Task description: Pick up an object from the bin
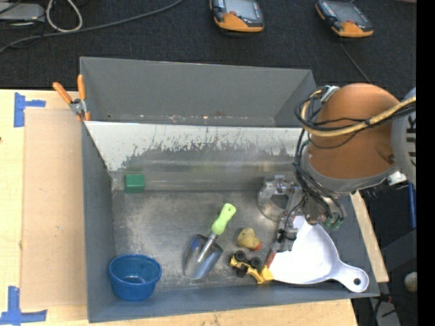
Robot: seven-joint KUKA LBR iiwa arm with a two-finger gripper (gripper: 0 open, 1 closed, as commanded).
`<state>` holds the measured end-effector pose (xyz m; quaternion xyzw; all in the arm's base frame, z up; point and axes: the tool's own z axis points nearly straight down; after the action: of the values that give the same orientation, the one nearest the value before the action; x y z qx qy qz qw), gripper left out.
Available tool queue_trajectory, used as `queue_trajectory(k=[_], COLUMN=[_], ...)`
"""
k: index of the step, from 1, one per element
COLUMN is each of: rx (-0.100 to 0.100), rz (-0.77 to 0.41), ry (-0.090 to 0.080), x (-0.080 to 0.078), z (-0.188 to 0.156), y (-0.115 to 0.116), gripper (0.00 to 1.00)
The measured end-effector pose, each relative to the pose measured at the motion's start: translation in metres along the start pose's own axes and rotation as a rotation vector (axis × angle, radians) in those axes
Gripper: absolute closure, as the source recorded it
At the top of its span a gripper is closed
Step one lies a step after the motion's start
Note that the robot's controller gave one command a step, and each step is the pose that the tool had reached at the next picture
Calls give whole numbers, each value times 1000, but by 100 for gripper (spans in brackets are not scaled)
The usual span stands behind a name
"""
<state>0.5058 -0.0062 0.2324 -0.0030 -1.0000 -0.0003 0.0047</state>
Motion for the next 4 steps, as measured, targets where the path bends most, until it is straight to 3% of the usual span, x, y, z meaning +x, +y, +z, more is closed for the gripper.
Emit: queue_trajectory(k=[1,2,3,4], rx=[0,1,2,1], rz=[0,-61,-314,-217], ry=[-8,-14,-13,-10], x=[-1,-3,-5,-15], z=[-4,19,53,84], y=[0,9,-20,19], gripper=[0,0,0,0])
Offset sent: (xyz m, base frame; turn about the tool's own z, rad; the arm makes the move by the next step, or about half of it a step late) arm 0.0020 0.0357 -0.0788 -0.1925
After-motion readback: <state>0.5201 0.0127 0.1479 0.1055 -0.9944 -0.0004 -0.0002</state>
